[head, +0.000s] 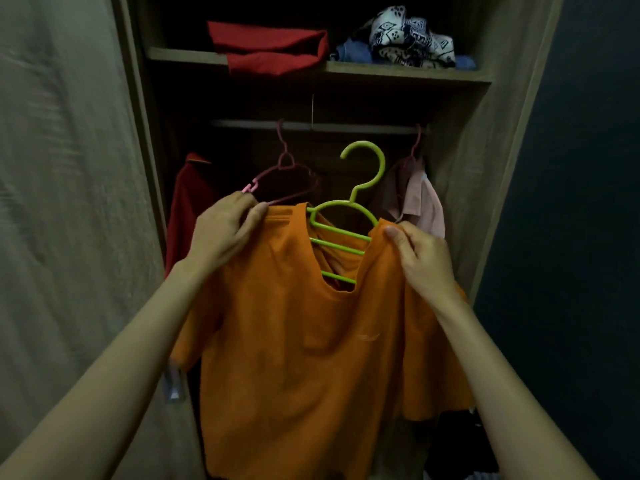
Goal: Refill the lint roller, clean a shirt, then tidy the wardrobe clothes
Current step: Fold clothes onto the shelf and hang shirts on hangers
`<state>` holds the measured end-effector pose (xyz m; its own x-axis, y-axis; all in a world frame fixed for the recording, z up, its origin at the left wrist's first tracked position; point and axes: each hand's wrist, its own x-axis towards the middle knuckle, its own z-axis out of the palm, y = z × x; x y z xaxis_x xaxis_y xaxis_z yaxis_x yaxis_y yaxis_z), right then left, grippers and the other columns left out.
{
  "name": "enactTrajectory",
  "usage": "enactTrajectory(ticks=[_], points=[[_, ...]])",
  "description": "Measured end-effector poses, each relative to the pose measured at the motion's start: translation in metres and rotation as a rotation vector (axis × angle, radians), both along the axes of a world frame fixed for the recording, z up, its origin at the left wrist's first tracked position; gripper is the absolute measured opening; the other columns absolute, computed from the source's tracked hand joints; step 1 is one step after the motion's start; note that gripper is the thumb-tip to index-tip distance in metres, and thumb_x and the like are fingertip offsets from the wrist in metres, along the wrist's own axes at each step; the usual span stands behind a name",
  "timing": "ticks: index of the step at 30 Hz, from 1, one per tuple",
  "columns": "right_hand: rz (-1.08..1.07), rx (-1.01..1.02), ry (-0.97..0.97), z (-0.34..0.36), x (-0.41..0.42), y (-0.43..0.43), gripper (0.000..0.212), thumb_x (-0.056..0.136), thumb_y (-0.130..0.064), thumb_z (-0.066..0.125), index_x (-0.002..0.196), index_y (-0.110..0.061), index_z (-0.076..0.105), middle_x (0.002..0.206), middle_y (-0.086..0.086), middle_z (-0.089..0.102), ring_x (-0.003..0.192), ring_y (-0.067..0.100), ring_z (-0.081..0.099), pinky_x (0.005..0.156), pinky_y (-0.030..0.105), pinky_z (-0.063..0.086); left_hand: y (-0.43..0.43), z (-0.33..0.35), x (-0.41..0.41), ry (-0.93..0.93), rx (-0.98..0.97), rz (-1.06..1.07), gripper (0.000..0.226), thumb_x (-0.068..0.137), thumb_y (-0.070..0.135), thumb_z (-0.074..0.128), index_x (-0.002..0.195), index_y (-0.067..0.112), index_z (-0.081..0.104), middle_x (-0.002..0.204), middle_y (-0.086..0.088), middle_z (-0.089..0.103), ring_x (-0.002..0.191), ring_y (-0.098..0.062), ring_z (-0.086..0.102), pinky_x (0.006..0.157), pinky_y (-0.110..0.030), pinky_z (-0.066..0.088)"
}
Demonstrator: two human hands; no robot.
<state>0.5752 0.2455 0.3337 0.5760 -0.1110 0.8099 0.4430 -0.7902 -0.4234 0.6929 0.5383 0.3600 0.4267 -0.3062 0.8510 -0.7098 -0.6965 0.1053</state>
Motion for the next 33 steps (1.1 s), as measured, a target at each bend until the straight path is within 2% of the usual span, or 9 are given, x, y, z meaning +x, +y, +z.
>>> enactTrajectory(ticks=[5, 8, 10, 13, 15, 17, 24, 28, 33], points=[[0.005, 0.036, 0.028, 0.007, -0.007, -0.006, 0.032, 0.099, -0.032, 0.044, 0.084, -0.013, 0.065, 0.068, -0.004, 0.057, 0.064, 0.006, 0.054, 0.063, 0.026, 0.041, 0.009, -0.005, 0.01, 0.152, -0.106, -0.111, 0.044, 0.095, 0.05, 0.033, 0.088, 0.015, 0.058, 0.082, 0.002, 0.058, 0.074, -0.015, 0.055, 0.066, -0.033, 0.043], [0.082, 0.095, 0.241, 0.017, -0.022, -0.019, 0.029, 0.094, -0.042, 0.044, 0.092, -0.024, 0.066, 0.082, -0.005, 0.063, 0.075, 0.003, 0.059, 0.067, 0.018, 0.045, 0.024, -0.008, 0.014, 0.222, -0.198, -0.175, 0.028, 0.1, 0.041, 0.039, 0.084, 0.023, 0.053, 0.076, 0.01, 0.051, 0.069, -0.003, 0.05, 0.062, -0.028, 0.039], [0.195, 0.099, 0.399, 0.021, -0.031, -0.025, 0.03, 0.088, -0.048, 0.047, 0.093, -0.025, 0.066, 0.091, -0.005, 0.065, 0.083, 0.004, 0.062, 0.074, 0.02, 0.048, 0.027, -0.01, 0.013, 0.234, -0.198, -0.203, 0.022, 0.101, 0.037, 0.04, 0.083, 0.029, 0.051, 0.076, 0.013, 0.05, 0.068, 0.001, 0.05, 0.061, -0.023, 0.037], [0.277, 0.058, 0.49, 0.021, -0.035, -0.021, 0.031, 0.086, -0.047, 0.049, 0.094, -0.024, 0.068, 0.092, 0.002, 0.069, 0.085, 0.009, 0.066, 0.074, 0.027, 0.055, 0.018, -0.012, 0.012, 0.217, -0.143, -0.225, 0.019, 0.101, 0.034, 0.04, 0.087, 0.028, 0.052, 0.078, 0.015, 0.05, 0.071, 0.003, 0.051, 0.063, -0.019, 0.037], [0.286, 0.027, 0.489, 0.017, -0.033, -0.016, 0.04, 0.086, -0.048, 0.05, 0.092, -0.014, 0.069, 0.085, 0.015, 0.068, 0.078, 0.022, 0.067, 0.073, 0.038, 0.054, 0.012, -0.012, 0.014, 0.208, -0.119, -0.227, 0.022, 0.1, 0.037, 0.041, 0.085, 0.025, 0.052, 0.077, 0.014, 0.051, 0.071, -0.002, 0.052, 0.063, -0.02, 0.037], [0.286, 0.029, 0.458, 0.012, -0.031, -0.012, 0.043, 0.086, -0.047, 0.05, 0.091, -0.008, 0.069, 0.079, 0.02, 0.065, 0.072, 0.027, 0.065, 0.068, 0.043, 0.053, 0.009, -0.011, 0.017, 0.213, -0.137, -0.254, 0.024, 0.1, 0.037, 0.042, 0.083, 0.024, 0.054, 0.075, 0.012, 0.052, 0.07, -0.004, 0.052, 0.063, -0.021, 0.038], [0.198, 0.006, 0.337, 0.005, -0.023, -0.012, 0.022, 0.095, -0.034, 0.048, 0.091, -0.024, 0.068, 0.08, -0.005, 0.066, 0.077, 0.006, 0.064, 0.068, 0.022, 0.051, 0.005, -0.015, 0.021, 0.262, -0.32, -0.295, 0.03, 0.102, 0.026, 0.044, 0.082, 0.009, 0.057, 0.069, 0.0, 0.051, 0.062, -0.006, 0.048, 0.056, -0.012, 0.036], [0.144, -0.209, 0.278, 0.012, -0.015, 0.0, 0.024, 0.096, -0.033, 0.049, 0.109, -0.023, 0.065, 0.097, -0.006, 0.067, 0.088, 0.007, 0.063, 0.072, 0.028, 0.055, -0.007, -0.019, 0.024, 0.285, -0.326, -0.297, 0.028, 0.102, 0.026, 0.045, 0.084, 0.01, 0.058, 0.069, 0.005, 0.051, 0.062, -0.003, 0.049, 0.058, -0.011, 0.037], [-0.018, -0.368, 0.194, 0.019, -0.011, -0.004, 0.024, 0.095, -0.03, 0.053, 0.11, -0.021, 0.069, 0.1, -0.007, 0.066, 0.088, 0.004, 0.058, 0.071, 0.024, 0.049, 0.0, -0.02, 0.03, 0.177, -0.413, -0.21, 0.027, 0.102, 0.024, 0.046, 0.081, 0.011, 0.058, 0.065, 0.003, 0.051, 0.059, -0.004, 0.05, 0.053, -0.013, 0.036]])
